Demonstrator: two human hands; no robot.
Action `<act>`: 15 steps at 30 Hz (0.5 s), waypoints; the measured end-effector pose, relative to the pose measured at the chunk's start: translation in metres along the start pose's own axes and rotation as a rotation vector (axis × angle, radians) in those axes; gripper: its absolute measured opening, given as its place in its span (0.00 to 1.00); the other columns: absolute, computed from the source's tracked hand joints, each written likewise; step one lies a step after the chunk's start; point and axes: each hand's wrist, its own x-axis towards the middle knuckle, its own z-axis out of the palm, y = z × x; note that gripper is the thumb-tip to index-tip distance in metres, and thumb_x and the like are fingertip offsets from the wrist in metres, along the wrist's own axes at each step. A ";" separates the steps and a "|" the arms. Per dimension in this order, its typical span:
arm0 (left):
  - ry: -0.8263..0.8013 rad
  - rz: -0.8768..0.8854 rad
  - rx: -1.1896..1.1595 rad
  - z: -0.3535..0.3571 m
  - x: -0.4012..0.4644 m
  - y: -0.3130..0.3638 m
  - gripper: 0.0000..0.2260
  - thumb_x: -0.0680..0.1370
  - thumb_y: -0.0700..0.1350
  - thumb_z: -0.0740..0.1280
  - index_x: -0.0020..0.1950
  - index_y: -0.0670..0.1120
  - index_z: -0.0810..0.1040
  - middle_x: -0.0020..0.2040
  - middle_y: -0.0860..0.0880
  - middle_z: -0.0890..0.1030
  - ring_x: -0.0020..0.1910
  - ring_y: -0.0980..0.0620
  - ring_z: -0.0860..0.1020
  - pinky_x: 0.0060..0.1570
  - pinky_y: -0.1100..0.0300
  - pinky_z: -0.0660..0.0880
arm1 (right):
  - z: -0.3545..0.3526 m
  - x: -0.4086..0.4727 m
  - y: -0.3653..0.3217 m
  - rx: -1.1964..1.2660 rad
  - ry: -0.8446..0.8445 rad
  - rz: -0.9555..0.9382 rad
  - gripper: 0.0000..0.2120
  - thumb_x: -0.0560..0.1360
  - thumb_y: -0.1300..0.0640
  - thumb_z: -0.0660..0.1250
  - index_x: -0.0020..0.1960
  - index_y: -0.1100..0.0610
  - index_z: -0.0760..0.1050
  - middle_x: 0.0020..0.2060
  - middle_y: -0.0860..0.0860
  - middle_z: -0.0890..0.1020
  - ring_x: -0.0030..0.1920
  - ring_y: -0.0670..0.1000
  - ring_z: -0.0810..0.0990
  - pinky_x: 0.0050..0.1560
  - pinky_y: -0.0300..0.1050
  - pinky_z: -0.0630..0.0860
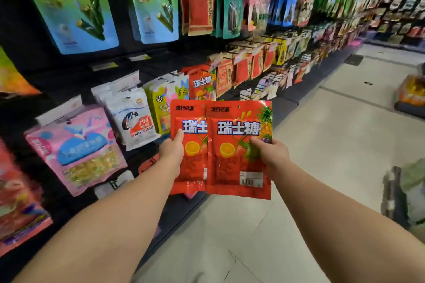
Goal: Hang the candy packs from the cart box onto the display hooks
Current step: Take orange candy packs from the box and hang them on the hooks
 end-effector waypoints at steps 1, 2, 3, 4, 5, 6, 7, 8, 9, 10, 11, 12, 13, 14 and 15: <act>0.012 0.009 0.004 0.008 0.015 0.001 0.24 0.80 0.64 0.61 0.58 0.44 0.79 0.52 0.45 0.82 0.51 0.43 0.78 0.59 0.48 0.75 | 0.005 0.017 -0.002 -0.004 -0.009 -0.005 0.10 0.72 0.56 0.76 0.50 0.58 0.79 0.48 0.59 0.85 0.48 0.61 0.85 0.52 0.63 0.81; 0.020 0.001 0.007 0.016 0.028 0.005 0.29 0.77 0.67 0.61 0.61 0.44 0.79 0.56 0.43 0.82 0.54 0.41 0.79 0.62 0.45 0.75 | 0.010 0.035 -0.005 -0.013 -0.012 -0.012 0.10 0.71 0.57 0.76 0.48 0.59 0.79 0.47 0.60 0.85 0.49 0.63 0.85 0.52 0.63 0.81; 0.023 -0.007 0.001 0.025 0.044 0.007 0.33 0.74 0.70 0.61 0.64 0.44 0.79 0.59 0.43 0.82 0.57 0.40 0.79 0.63 0.42 0.75 | 0.014 0.052 -0.009 -0.024 -0.012 -0.009 0.09 0.71 0.57 0.76 0.47 0.59 0.79 0.47 0.60 0.85 0.50 0.63 0.84 0.53 0.64 0.81; 0.023 -0.020 -0.008 0.035 0.061 0.010 0.34 0.73 0.71 0.61 0.66 0.45 0.79 0.60 0.43 0.81 0.58 0.39 0.79 0.64 0.41 0.75 | 0.018 0.068 -0.016 -0.033 -0.013 -0.003 0.08 0.71 0.57 0.76 0.47 0.58 0.79 0.47 0.60 0.85 0.50 0.63 0.84 0.53 0.63 0.81; 0.025 -0.024 -0.027 0.044 0.079 0.011 0.35 0.72 0.71 0.62 0.67 0.47 0.78 0.61 0.44 0.81 0.59 0.39 0.79 0.64 0.40 0.74 | 0.021 0.084 -0.022 -0.043 -0.017 0.000 0.07 0.72 0.57 0.76 0.46 0.58 0.79 0.47 0.60 0.85 0.50 0.62 0.85 0.53 0.63 0.81; 0.032 -0.023 -0.044 0.053 0.090 0.017 0.36 0.71 0.72 0.62 0.68 0.48 0.77 0.63 0.45 0.80 0.61 0.39 0.78 0.64 0.40 0.74 | 0.024 0.100 -0.028 -0.056 -0.019 0.002 0.07 0.73 0.57 0.75 0.46 0.57 0.79 0.47 0.59 0.85 0.50 0.62 0.85 0.54 0.62 0.81; 0.034 -0.034 -0.055 0.061 0.100 0.023 0.37 0.70 0.73 0.62 0.69 0.50 0.76 0.64 0.46 0.80 0.62 0.40 0.78 0.65 0.40 0.74 | 0.027 0.115 -0.033 -0.062 -0.022 0.003 0.07 0.73 0.57 0.75 0.47 0.57 0.79 0.48 0.59 0.85 0.49 0.61 0.85 0.54 0.61 0.81; 0.027 -0.036 -0.069 0.068 0.105 0.031 0.36 0.70 0.73 0.62 0.70 0.50 0.76 0.65 0.47 0.79 0.62 0.40 0.77 0.65 0.40 0.74 | 0.031 0.130 -0.038 -0.062 -0.031 0.008 0.07 0.73 0.57 0.75 0.47 0.57 0.80 0.47 0.59 0.85 0.49 0.61 0.85 0.53 0.62 0.81; 0.031 -0.037 -0.070 0.072 0.114 0.035 0.32 0.73 0.70 0.62 0.68 0.50 0.76 0.64 0.47 0.79 0.62 0.41 0.77 0.65 0.40 0.74 | 0.037 0.143 -0.041 -0.056 -0.044 0.011 0.07 0.73 0.57 0.75 0.47 0.57 0.80 0.47 0.59 0.86 0.49 0.61 0.85 0.53 0.62 0.81; 0.046 -0.023 -0.068 0.075 0.122 0.039 0.26 0.77 0.67 0.62 0.66 0.51 0.76 0.63 0.47 0.79 0.61 0.41 0.78 0.65 0.40 0.74 | 0.043 0.155 -0.044 -0.051 -0.064 0.019 0.06 0.73 0.57 0.75 0.47 0.56 0.79 0.47 0.59 0.86 0.49 0.61 0.85 0.53 0.62 0.81; 0.065 -0.012 -0.071 0.076 0.130 0.041 0.22 0.79 0.65 0.63 0.64 0.52 0.76 0.62 0.47 0.80 0.60 0.42 0.78 0.65 0.41 0.74 | 0.049 0.166 -0.046 -0.052 -0.084 0.027 0.06 0.73 0.58 0.75 0.46 0.56 0.79 0.47 0.59 0.86 0.49 0.61 0.85 0.53 0.62 0.81; 0.091 -0.008 -0.082 0.077 0.135 0.045 0.21 0.80 0.63 0.63 0.65 0.50 0.76 0.61 0.47 0.80 0.59 0.42 0.78 0.65 0.41 0.74 | 0.056 0.176 -0.048 -0.050 -0.106 0.037 0.05 0.74 0.58 0.74 0.46 0.56 0.79 0.48 0.59 0.85 0.49 0.61 0.85 0.53 0.62 0.81; 0.119 -0.009 -0.092 0.078 0.143 0.046 0.22 0.80 0.62 0.63 0.66 0.48 0.76 0.61 0.46 0.80 0.59 0.42 0.78 0.64 0.41 0.74 | 0.063 0.186 -0.049 -0.052 -0.135 0.052 0.05 0.74 0.59 0.74 0.47 0.56 0.79 0.48 0.59 0.85 0.49 0.61 0.85 0.53 0.62 0.81; 0.149 -0.007 -0.087 0.078 0.150 0.046 0.23 0.80 0.62 0.63 0.67 0.47 0.76 0.61 0.46 0.81 0.59 0.42 0.78 0.64 0.41 0.75 | 0.069 0.197 -0.048 -0.053 -0.164 0.064 0.05 0.74 0.59 0.74 0.48 0.57 0.80 0.48 0.59 0.86 0.49 0.61 0.85 0.52 0.63 0.81; 0.175 0.001 -0.080 0.079 0.157 0.046 0.23 0.81 0.61 0.63 0.67 0.47 0.77 0.60 0.45 0.81 0.58 0.41 0.79 0.64 0.41 0.75 | 0.076 0.207 -0.047 -0.057 -0.189 0.075 0.06 0.73 0.59 0.74 0.49 0.57 0.80 0.49 0.60 0.86 0.50 0.62 0.85 0.52 0.63 0.81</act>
